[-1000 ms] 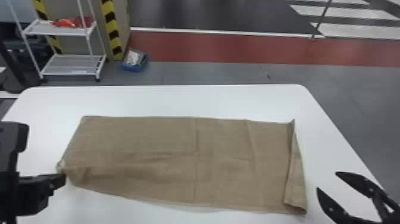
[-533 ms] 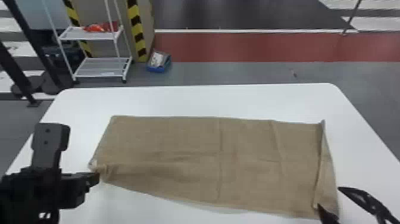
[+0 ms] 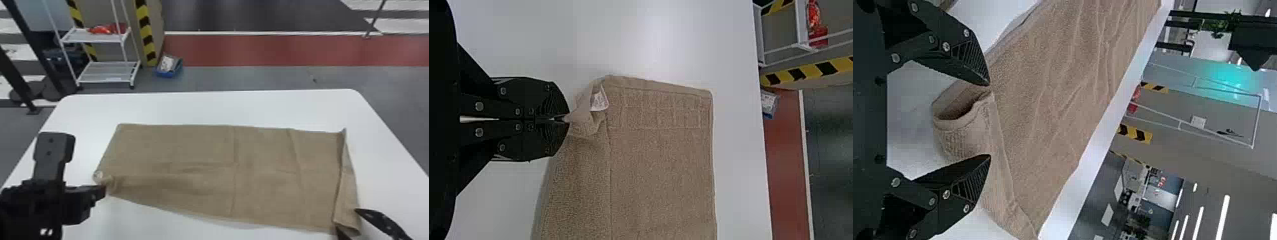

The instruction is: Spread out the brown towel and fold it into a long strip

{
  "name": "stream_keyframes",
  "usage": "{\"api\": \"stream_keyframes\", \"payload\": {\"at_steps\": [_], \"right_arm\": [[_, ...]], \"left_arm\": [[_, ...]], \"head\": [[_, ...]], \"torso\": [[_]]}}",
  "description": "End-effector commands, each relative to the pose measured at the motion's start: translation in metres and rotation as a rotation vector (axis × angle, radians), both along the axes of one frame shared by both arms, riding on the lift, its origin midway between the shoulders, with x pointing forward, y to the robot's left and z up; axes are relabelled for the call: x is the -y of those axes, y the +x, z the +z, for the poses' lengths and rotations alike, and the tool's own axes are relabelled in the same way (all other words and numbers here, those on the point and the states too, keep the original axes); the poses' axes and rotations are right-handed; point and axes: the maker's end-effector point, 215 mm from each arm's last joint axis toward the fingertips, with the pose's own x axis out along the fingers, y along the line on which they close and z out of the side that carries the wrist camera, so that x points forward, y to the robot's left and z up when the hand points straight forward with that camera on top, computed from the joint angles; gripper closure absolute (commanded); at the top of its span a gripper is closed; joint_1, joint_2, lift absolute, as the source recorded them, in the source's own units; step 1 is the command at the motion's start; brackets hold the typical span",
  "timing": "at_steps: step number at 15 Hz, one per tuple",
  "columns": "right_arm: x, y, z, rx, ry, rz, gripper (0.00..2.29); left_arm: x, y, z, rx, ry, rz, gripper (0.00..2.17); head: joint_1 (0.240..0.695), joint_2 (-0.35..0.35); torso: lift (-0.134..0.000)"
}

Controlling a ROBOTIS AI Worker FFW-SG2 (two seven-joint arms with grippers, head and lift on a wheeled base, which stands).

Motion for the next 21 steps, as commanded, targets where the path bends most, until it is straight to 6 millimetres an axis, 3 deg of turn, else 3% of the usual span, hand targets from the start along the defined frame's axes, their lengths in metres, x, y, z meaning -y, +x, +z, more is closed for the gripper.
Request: {"api": "stream_keyframes", "payload": {"at_steps": [1,6,11,14,15,17,19,21], "right_arm": [[0.009,-0.001,0.000,-0.003,-0.010,-0.009,0.44],[0.018,0.003,0.001,-0.015,-0.012,-0.029,0.48],[0.002,0.009,0.022,0.016,-0.012,-0.005,0.47],[0.003,0.011,0.013,-0.022,-0.031,-0.010,0.52],[0.010,0.011,0.010,-0.044,-0.033,-0.024,0.72],[0.015,0.011,0.008,-0.057,-0.032,-0.038,0.80],[0.021,0.011,0.008,-0.061,-0.034,-0.047,1.05],[0.028,0.014,0.022,-0.035,-0.039,-0.055,1.31]], "left_arm": [[0.000,-0.002,0.000,-0.005,0.002,0.000,1.83],[0.004,-0.002,-0.002,-0.009,-0.001,-0.010,1.83],[0.002,-0.004,-0.003,-0.011,0.000,-0.006,1.83],[0.002,-0.006,-0.004,-0.016,0.000,-0.006,1.83],[0.002,-0.007,-0.004,-0.015,0.001,-0.005,1.83],[0.000,-0.007,-0.004,-0.015,0.002,-0.004,1.83],[0.002,-0.006,-0.003,-0.013,0.000,-0.007,1.83],[0.003,-0.007,-0.003,-0.013,0.000,-0.008,1.83]], "head": [[0.695,-0.005],[0.695,-0.037],[0.695,-0.031],[0.695,-0.016],[0.695,-0.014],[0.695,-0.018],[0.695,-0.027],[0.695,-0.036]], "torso": [[-0.125],[-0.125],[-0.125],[-0.125],[-0.125],[-0.125],[-0.125],[-0.125]]}}
